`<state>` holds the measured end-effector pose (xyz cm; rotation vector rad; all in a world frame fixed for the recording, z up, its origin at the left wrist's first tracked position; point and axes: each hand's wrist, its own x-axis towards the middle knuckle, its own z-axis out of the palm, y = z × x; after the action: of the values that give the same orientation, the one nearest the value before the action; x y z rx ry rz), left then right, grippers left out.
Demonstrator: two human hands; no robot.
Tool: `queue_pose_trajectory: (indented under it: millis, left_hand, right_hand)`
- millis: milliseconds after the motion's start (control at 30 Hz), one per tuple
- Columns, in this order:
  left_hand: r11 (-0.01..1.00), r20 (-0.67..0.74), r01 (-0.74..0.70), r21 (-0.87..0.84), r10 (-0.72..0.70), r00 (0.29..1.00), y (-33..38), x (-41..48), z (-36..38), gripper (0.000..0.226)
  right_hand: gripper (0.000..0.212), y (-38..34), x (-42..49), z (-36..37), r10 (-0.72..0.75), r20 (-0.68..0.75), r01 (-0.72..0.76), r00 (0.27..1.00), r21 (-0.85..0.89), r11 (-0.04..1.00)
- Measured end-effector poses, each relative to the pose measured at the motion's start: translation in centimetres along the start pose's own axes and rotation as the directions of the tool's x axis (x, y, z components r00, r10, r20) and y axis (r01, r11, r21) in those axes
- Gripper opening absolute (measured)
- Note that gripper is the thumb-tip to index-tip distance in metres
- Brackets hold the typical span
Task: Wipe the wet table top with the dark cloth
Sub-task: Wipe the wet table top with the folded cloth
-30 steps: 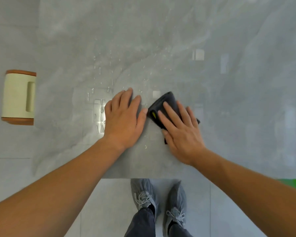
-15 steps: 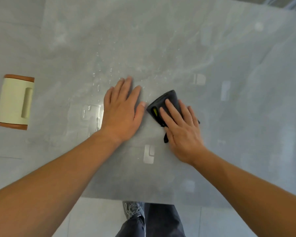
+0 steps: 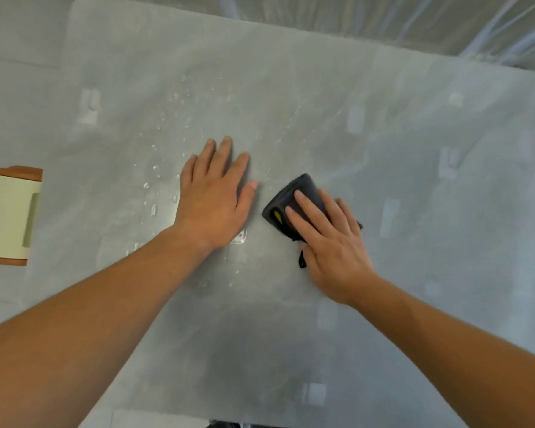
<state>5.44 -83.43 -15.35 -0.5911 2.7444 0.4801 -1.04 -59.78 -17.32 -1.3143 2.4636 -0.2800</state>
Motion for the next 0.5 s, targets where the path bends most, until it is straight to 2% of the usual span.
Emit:
queue_pose_trajectory:
  millis: [33,100,167,233,300,433,500]
  left_hand:
    - [1.0,-0.002,0.004,-0.012,-0.004,1.0,0.0,0.1,-0.2,0.063]
    - [1.0,-0.008,0.007,-0.03,-0.007,1.0,0.0,0.2,-0.4,0.062]
    - [0.999,-0.013,0.011,-0.034,-0.012,1.0,0.2,0.1,-0.4,0.061]
    - [0.999,-0.008,0.017,-0.027,-0.017,1.0,0.5,0.0,-0.4,0.061]
    - [0.999,-0.013,0.028,-0.019,-0.028,1.0,0.6,0.2,-0.6,0.058]
    - [0.998,-0.028,0.032,-0.046,-0.034,0.999,0.9,1.4,-1.2,0.057]
    - [0.998,-0.033,0.033,-0.045,-0.034,0.999,0.7,2.4,-1.3,0.063]
  right_hand:
    - [0.06,1.1,1.3,-0.5,0.013,-0.011,-0.013,1.0,0.003,1.0]
    - [0.06,3.1,4.8,-1.9,0.136,-0.071,-0.135,0.988,0.016,0.991]
    - [0.059,4.4,8.2,-3.3,0.309,-0.113,-0.299,0.944,0.092,0.95]
    - [0.059,4.1,9.8,-3.6,0.401,-0.133,-0.386,0.906,0.126,0.914]
    - [0.061,2.8,9.2,-3.1,0.368,-0.147,-0.357,0.918,0.098,0.929]
    - [0.062,3.1,5.5,-2.3,0.158,-0.067,-0.155,0.985,0.05,0.987]
    - [0.061,5.0,6.6,-3.3,0.191,-0.077,-0.184,0.979,0.086,0.979]
